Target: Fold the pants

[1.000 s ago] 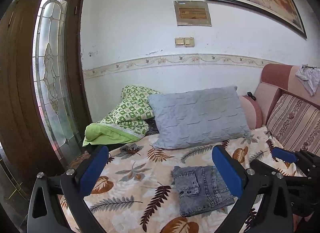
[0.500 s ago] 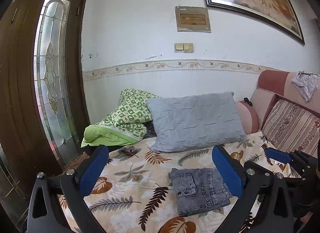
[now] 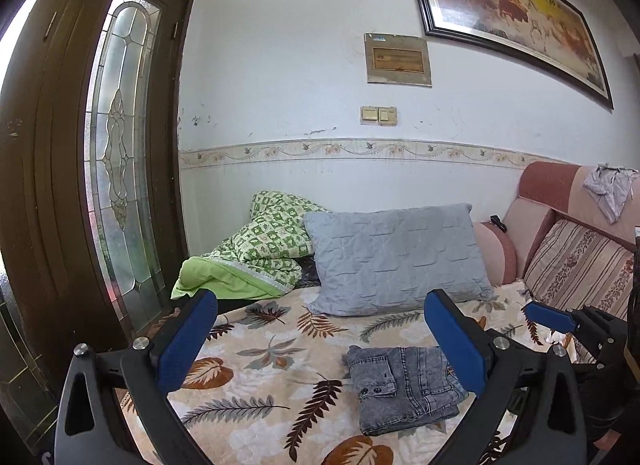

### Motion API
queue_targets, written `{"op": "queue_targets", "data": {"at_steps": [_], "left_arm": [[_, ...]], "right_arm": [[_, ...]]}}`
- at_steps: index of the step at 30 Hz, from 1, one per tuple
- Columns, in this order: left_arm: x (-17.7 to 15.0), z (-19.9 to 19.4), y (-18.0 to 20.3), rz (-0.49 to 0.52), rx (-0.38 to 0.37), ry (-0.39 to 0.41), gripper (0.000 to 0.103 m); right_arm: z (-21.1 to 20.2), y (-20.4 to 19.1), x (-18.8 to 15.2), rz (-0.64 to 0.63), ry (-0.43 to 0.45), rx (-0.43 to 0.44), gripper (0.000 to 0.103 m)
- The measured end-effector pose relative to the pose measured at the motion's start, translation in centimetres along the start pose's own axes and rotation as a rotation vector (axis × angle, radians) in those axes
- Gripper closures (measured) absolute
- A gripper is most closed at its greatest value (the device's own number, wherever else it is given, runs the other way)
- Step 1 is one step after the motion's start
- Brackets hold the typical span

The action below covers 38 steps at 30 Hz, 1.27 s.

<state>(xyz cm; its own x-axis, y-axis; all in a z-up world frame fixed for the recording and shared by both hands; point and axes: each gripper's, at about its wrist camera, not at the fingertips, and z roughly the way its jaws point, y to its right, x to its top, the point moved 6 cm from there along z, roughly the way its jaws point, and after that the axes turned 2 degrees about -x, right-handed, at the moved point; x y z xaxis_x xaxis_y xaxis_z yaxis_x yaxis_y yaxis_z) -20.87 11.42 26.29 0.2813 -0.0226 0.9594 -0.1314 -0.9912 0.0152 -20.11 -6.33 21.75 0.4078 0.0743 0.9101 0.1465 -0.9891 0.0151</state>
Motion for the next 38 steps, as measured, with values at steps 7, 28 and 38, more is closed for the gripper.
{"op": "queue_targets", "data": {"at_steps": [7, 28, 38], "left_arm": [[-0.3, 1.2, -0.5, 0.004, 0.005, -0.016, 0.000], [-0.9, 4.2, -0.8, -0.004, -0.001, -0.059, 0.000], [-2.1, 6.5, -0.7, -0.010, -0.026, -0.100, 0.000]], "right_arm": [[1.7, -0.6, -0.2, -0.007, -0.020, 0.025, 0.032], [4.9, -1.1, -0.3, -0.017, -0.056, 0.033, 0.032], [6.5, 0.1, -1.0, 0.008, -0.079, 0.043, 0.032]]}}
